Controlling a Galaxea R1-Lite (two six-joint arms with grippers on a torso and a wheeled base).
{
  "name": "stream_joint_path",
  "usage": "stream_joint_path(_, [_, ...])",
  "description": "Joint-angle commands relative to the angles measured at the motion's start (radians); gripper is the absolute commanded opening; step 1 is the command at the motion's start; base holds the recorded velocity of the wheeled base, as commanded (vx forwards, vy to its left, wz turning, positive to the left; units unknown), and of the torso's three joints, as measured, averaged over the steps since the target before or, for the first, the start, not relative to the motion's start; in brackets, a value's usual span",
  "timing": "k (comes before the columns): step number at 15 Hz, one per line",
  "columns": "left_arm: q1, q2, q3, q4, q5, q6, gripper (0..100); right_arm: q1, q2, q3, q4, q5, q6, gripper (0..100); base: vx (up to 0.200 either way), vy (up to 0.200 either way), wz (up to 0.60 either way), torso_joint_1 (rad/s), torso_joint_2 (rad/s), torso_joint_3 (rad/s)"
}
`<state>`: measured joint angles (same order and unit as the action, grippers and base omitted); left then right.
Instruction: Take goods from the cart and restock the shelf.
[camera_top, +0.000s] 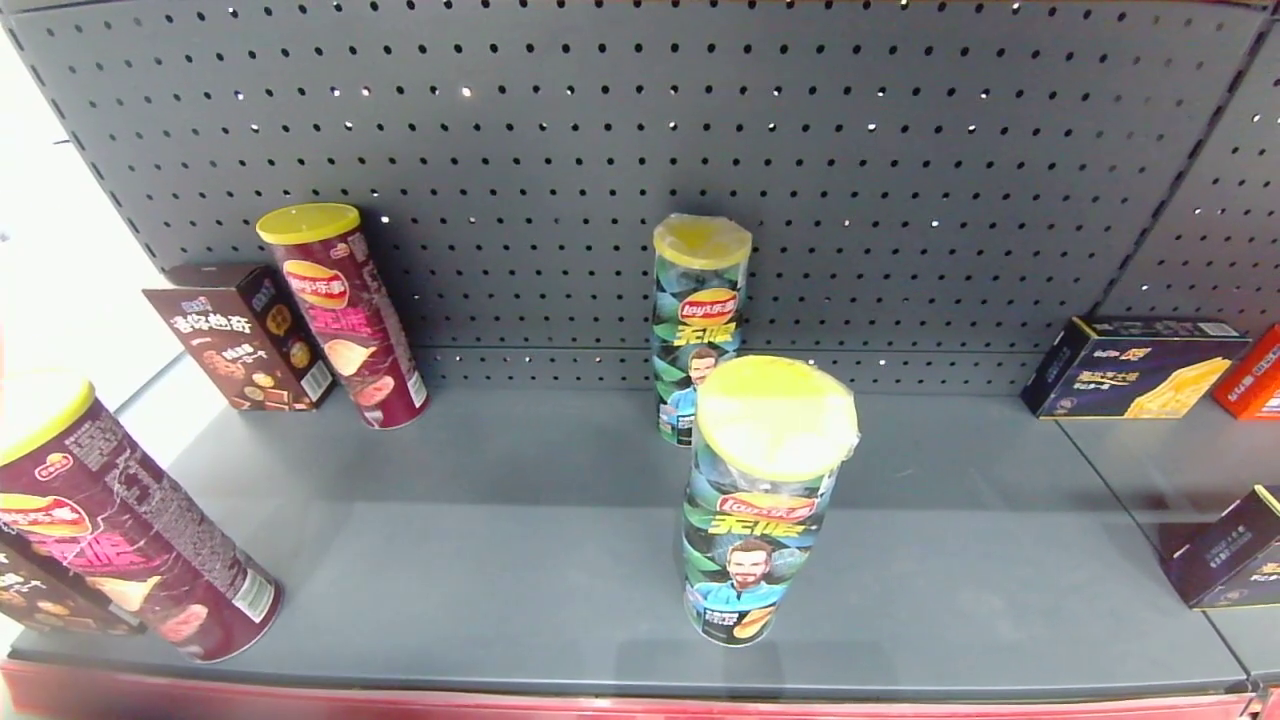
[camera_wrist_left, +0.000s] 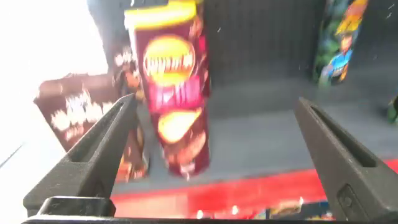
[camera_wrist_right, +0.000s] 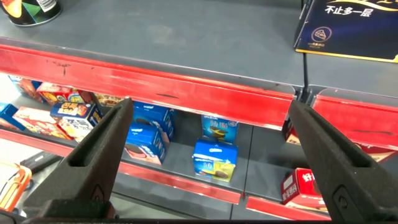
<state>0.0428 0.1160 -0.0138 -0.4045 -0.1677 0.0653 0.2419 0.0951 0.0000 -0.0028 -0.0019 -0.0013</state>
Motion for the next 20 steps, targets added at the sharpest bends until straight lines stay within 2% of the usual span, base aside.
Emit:
stream_joint_path(1, [-0.052, -0.102, 0.014, 0.162, 0.002, 0.007, 100, 0.000, 0.002, 0.000, 0.000, 0.000, 0.000, 100, 0.000, 0.000, 0.00, 0.000, 0.00, 0.000])
stream_joint_path(2, [-0.038, -0.110, 0.014, 0.219, 0.004, 0.010, 100, 0.000, 0.002, 0.000, 0.000, -0.001, 0.000, 100, 0.000, 0.000, 0.00, 0.000, 0.00, 0.000])
stream_joint_path(3, [-0.040, -0.113, 0.014, 0.320, 0.000, 0.014, 100, 0.000, 0.002, 0.000, 0.000, 0.000, 0.000, 100, 0.000, 0.000, 0.00, 0.000, 0.00, 0.000])
stream_joint_path(6, [-0.040, -0.113, 0.014, 0.340, 0.000, 0.013, 100, 0.000, 0.002, 0.000, 0.000, 0.000, 0.000, 100, 0.000, 0.000, 0.00, 0.000, 0.00, 0.000])
stream_joint_path(8, [-0.040, -0.111, 0.014, 0.343, -0.004, -0.012, 100, 0.000, 0.002, 0.000, 0.000, -0.001, 0.000, 100, 0.000, 0.000, 0.00, 0.000, 0.00, 0.000])
stream_joint_path(9, [-0.040, -0.111, 0.014, 0.352, 0.062, -0.012, 100, 0.000, 0.002, 0.000, 0.000, 0.000, 0.000, 100, 0.000, 0.000, 0.00, 0.000, 0.00, 0.000])
stream_joint_path(10, [-0.040, -0.113, 0.014, 0.392, 0.183, -0.002, 100, 0.000, 0.002, 0.000, 0.000, -0.001, 0.000, 100, 0.000, 0.000, 0.00, 0.000, 0.00, 0.000])
stream_joint_path(11, [-0.038, -0.111, 0.009, 0.421, 0.243, -0.030, 100, 0.002, 0.002, 0.000, 0.000, -0.001, 0.000, 100, 0.000, 0.000, 0.00, 0.000, 0.00, 0.000])
stream_joint_path(12, [-0.038, -0.111, 0.009, 0.421, 0.243, -0.030, 100, 0.002, 0.002, 0.000, 0.000, -0.001, 0.000, 100, 0.000, 0.000, 0.00, 0.000, 0.00, 0.000])
stream_joint_path(13, [-0.038, -0.104, 0.009, 0.418, 0.217, -0.007, 100, 0.000, 0.002, 0.000, 0.000, -0.001, 0.000, 100, 0.000, 0.000, 0.00, 0.000, 0.00, 0.000])
stream_joint_path(14, [-0.041, -0.104, 0.009, 0.418, 0.214, -0.007, 100, 0.000, 0.002, 0.000, 0.000, -0.001, -0.002, 100, 0.000, 0.000, 0.00, 0.000, 0.00, 0.000])
stream_joint_path(18, [-0.043, -0.108, 0.009, 0.415, 0.208, -0.039, 100, 0.000, 0.002, 0.000, 0.000, 0.000, -0.002, 100, 0.000, 0.000, 0.00, 0.000, 0.00, 0.000])
stream_joint_path(20, [-0.043, -0.108, 0.011, 0.414, 0.221, -0.038, 100, 0.002, 0.003, -0.002, 0.001, -0.001, -0.002, 100, 0.000, 0.000, 0.00, 0.000, 0.00, 0.000])
